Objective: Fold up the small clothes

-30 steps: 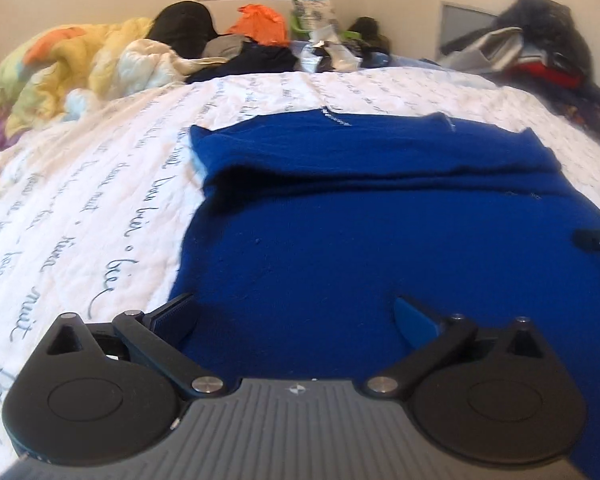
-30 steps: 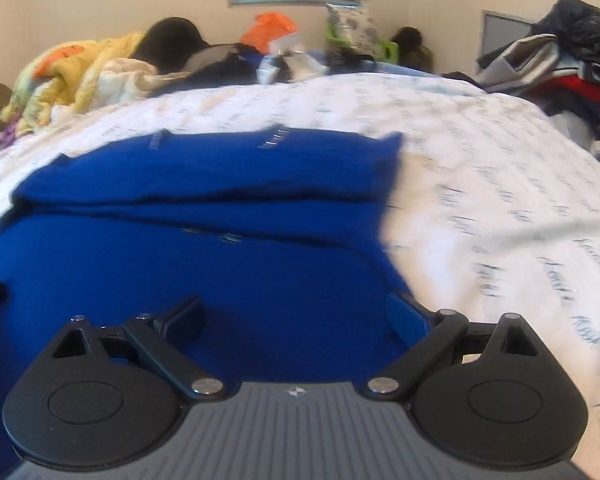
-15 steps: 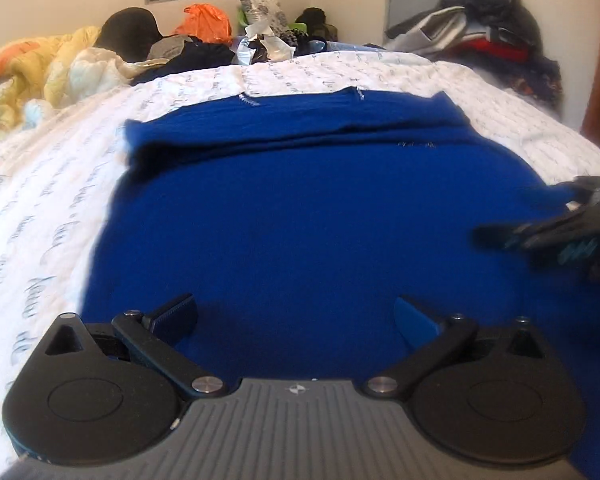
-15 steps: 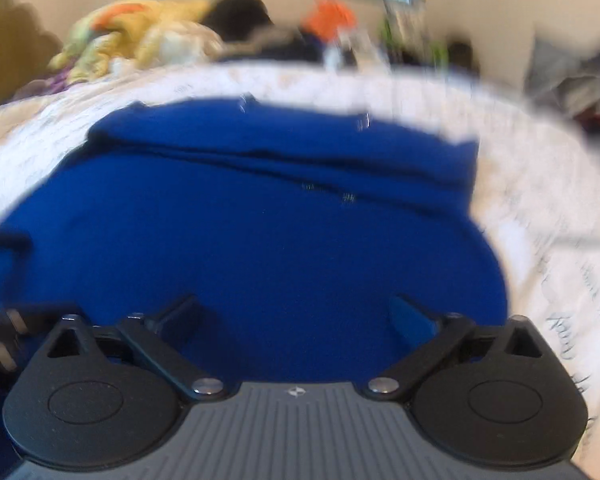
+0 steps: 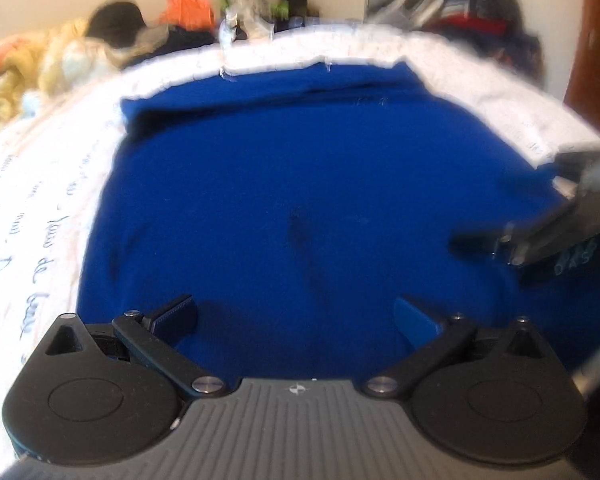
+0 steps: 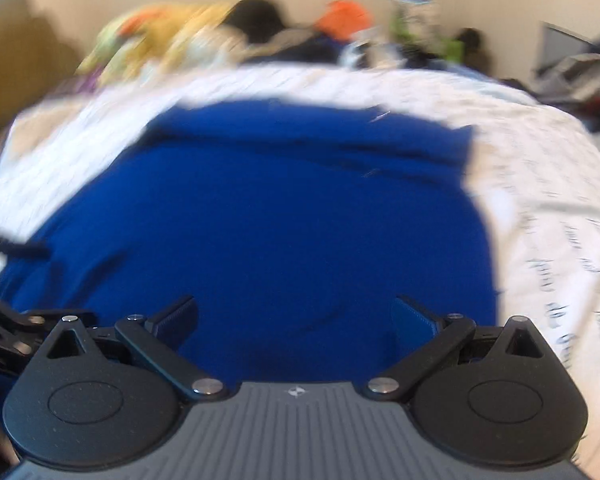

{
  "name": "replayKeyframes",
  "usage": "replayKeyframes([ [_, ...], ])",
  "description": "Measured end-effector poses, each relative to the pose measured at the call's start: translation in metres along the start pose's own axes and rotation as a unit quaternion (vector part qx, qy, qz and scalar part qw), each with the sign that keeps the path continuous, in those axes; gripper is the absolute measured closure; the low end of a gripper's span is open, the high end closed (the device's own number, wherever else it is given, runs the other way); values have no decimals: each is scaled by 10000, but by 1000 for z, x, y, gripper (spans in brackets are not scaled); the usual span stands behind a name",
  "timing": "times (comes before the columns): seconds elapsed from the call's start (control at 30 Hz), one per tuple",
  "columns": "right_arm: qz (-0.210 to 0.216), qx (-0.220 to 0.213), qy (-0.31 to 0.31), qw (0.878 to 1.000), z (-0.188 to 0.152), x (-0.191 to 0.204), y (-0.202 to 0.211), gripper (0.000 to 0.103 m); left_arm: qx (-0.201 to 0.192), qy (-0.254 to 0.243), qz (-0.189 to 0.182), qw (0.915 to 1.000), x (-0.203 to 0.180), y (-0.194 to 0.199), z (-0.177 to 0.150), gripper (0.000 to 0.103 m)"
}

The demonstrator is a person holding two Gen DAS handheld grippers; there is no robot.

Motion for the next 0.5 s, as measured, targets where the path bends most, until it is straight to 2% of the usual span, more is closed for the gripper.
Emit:
replayKeyframes([
  [0.03,113,-287,1,9995,-13,-3,7,0,-33,3,-44,10000,3,6,-7,0],
  [0.1,310,-429,89,9986,-32,-15,22,0,-3,25,-62,10000,9,17,-19,0],
  [0.23,37,-137,-114,9998,-40,-37,48,0,199,102,-42,9997,13,34,-29,0],
  [0.33,-11,174,-630,9979,-29,-29,64,0,273,-37,-158,9995,5,41,-21,1],
  [0.43,659,53,-590,9961,-25,-4,76,0,60,-452,-108,9989,-11,45,-19,0],
  [0.5,879,166,-271,9956,-26,18,73,0,183,-619,-110,9979,-16,40,-18,0],
])
Point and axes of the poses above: each gripper's, at about its wrist camera, not at the fingertips, and y roughly against the way its jaws point, x to its left, z to its top, the point moved 1 cm from there along -y, roughly the way its jaws point, and after that the axes turned 11 degrees about -y, right-handed, at the moved point
